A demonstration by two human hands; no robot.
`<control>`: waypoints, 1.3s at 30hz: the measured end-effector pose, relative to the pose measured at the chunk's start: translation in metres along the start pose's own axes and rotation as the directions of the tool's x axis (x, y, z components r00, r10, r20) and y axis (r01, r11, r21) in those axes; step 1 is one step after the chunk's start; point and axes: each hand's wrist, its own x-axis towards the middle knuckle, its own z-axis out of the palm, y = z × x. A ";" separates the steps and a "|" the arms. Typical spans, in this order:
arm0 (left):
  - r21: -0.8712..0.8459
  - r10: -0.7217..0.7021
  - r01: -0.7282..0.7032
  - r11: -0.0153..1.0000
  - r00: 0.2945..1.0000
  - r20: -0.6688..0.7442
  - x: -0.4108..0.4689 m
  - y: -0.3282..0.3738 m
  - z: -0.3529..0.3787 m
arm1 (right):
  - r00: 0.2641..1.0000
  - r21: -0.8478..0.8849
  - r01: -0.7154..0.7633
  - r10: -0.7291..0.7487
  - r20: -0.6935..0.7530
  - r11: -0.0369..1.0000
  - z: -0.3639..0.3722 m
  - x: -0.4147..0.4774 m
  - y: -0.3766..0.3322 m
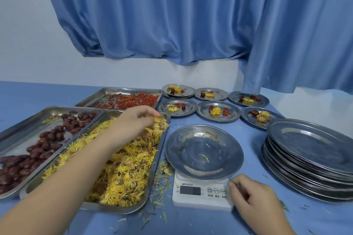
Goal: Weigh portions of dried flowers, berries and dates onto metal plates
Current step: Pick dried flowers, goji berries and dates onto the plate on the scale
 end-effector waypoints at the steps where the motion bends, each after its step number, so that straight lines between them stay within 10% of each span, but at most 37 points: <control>1: 0.016 0.023 -0.023 1.000 1.000 0.002 0.001 0.005 0.012 | 1.000 -0.001 0.018 -0.018 -0.002 1.000 0.001 0.001 0.000; 18: 0.258 -0.031 -0.013 0.966 0.986 0.166 -0.008 0.009 0.097 | 0.980 0.060 0.186 -0.190 0.062 0.981 0.007 0.001 0.002; 39: 0.115 -0.086 0.110 0.987 0.977 -0.196 -0.087 -0.053 -0.045 | 0.875 -0.063 0.476 -0.480 -0.068 0.877 0.034 -0.008 -0.074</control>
